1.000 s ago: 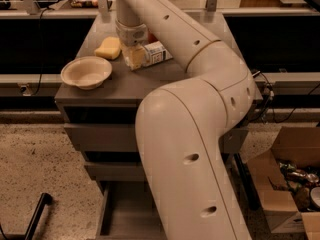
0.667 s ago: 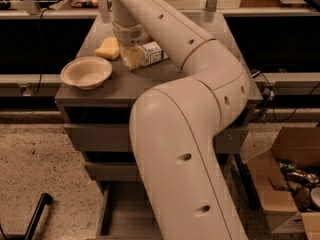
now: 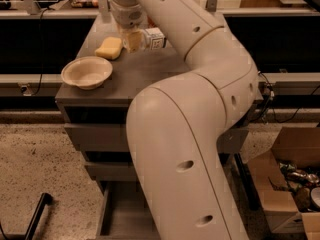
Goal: Place blue plastic bottle into bottom drawer
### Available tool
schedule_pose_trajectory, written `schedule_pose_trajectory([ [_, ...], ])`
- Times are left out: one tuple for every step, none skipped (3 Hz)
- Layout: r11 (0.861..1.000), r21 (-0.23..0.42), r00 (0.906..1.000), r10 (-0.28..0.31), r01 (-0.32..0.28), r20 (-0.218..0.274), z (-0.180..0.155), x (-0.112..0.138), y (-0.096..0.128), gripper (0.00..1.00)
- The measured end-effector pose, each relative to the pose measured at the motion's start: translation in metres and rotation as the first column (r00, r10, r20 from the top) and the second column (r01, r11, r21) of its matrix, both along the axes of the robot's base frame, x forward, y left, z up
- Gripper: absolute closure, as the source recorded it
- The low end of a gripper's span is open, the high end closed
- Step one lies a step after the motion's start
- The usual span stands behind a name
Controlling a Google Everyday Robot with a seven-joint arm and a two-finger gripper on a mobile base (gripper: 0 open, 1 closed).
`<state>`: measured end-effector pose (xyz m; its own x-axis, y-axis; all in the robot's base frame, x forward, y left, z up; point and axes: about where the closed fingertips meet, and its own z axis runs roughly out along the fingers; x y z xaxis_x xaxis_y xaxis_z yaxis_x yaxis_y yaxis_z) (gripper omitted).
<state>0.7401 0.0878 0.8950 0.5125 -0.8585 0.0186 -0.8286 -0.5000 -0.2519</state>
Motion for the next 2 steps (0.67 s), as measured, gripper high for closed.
schedule_pose_trajectory([
  [0.995,0.077,0.9971,-0.069,0.066,0.032,0.042,-0.014,-0.011,1.00],
  [0.973,0.175,0.9864,-0.160,0.152,0.037,0.080,-0.040,-0.019,1.00],
])
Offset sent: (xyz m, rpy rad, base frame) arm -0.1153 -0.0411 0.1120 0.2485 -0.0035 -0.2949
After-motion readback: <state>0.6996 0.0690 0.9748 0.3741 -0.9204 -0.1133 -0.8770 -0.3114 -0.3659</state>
